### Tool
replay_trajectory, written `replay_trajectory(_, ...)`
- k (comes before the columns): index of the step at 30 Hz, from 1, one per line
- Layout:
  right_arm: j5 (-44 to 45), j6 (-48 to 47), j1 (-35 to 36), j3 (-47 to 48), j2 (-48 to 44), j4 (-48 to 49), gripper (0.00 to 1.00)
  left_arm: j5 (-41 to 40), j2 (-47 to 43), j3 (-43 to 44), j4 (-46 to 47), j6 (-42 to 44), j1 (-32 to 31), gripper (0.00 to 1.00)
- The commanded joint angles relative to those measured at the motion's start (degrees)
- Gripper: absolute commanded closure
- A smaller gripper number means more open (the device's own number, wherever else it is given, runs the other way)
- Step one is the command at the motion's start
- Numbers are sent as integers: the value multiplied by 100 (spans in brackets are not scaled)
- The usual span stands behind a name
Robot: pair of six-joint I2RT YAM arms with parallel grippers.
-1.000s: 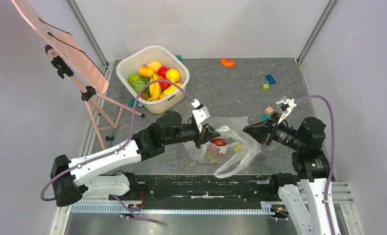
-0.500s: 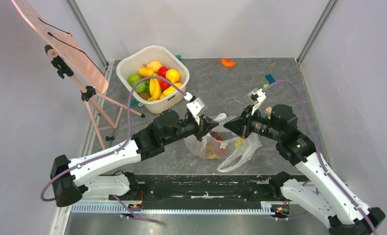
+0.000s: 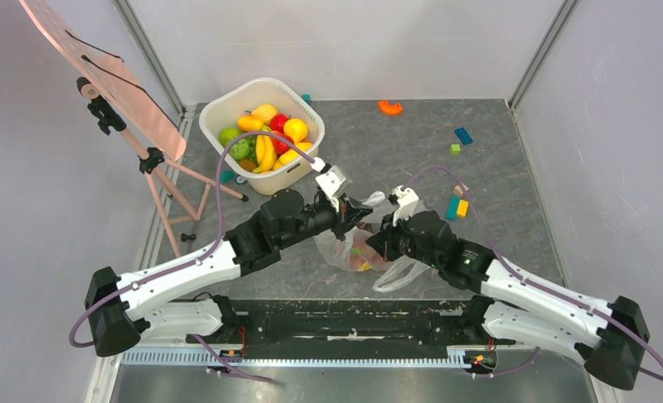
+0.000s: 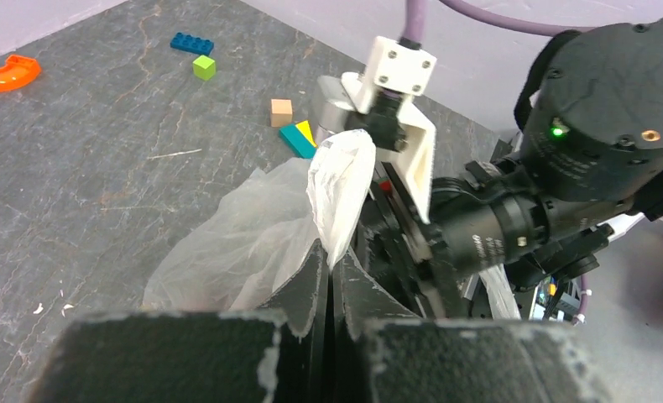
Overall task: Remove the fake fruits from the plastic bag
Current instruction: Adjust the plastic bag at the center of the board.
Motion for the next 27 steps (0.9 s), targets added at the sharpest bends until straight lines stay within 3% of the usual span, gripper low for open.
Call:
replay_trajectory(1,1497,-140,22,36,235,885,100,141,-301,-254,271,-96,48,98)
replay_trajectory(10,1546,-367,-345,225,523,668,99,180,-861,-993,137,-169,154,98)
replay_trajectory(19,1336,-720,-1519,-370,803,760,97,-67,-1377,-1928,285,-369,164,98)
replay_trajectory(24,659,-1006,-2075,-671,950,1174,95,-361,-1811,-2541,381,-572,178,98)
replay_trajectory(27,-439,-1324,-2006,-552,1169,1445,93,-395,-1976,-2697,378,-655,177,98)
